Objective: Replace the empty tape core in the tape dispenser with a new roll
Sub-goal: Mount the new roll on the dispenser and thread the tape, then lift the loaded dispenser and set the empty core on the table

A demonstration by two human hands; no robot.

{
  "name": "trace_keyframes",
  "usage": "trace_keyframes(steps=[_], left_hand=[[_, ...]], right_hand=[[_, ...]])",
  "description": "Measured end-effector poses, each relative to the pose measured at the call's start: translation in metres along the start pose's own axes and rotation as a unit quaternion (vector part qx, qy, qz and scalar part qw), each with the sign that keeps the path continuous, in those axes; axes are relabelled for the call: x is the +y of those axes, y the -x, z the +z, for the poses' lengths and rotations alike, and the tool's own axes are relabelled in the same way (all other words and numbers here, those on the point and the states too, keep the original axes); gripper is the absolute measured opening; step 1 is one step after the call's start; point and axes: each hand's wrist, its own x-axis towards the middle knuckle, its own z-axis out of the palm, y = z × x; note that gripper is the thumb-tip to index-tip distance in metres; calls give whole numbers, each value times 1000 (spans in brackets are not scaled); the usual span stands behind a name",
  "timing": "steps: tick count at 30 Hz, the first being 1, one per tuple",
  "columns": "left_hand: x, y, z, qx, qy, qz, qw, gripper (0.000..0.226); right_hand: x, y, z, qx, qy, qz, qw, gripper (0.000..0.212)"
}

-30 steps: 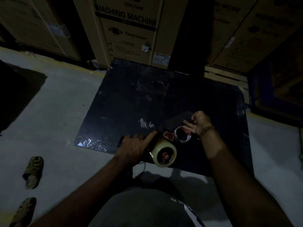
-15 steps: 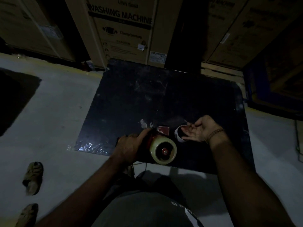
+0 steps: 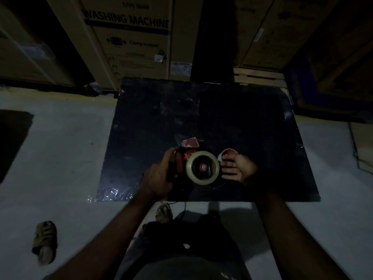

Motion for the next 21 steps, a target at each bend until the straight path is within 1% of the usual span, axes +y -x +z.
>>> trace_keyframes(steps=[3, 5, 8, 11, 12, 14, 16, 17, 19, 21], left_hand=[[2, -8, -1, -8, 49, -7, 999, 93], [4, -16, 2, -13, 81, -8, 997, 93], [7, -24, 11, -11, 127, -16, 992, 91], [11, -26, 27, -22, 223, -18, 974, 87], [12, -28, 33, -22, 252, -17, 967, 86], [23, -27, 43, -20, 300, -15, 954, 84], [36, -23, 50, -29, 349, -24, 936, 77], [41, -20, 54, -35, 359, -29, 932, 73], [48, -15, 62, -44, 378, -44, 924, 70], [56, -10, 68, -50, 408, -66, 909, 68]], right_hand=[[21, 2, 10, 11, -35, -11, 999, 48], [33, 5, 13, 7, -82, -29, 996, 53], [47, 11, 17, -39, -162, -54, 985, 54], [57, 15, 22, -92, -207, -66, 972, 72], [60, 17, 23, -107, -196, -77, 972, 76], [69, 21, 27, -122, -133, -114, 977, 76], [77, 24, 30, -129, -50, -155, 978, 69], [80, 27, 31, -135, -18, -170, 976, 62], [85, 33, 32, -143, -15, -180, 973, 53], [89, 36, 34, -133, -63, -177, 973, 54]])
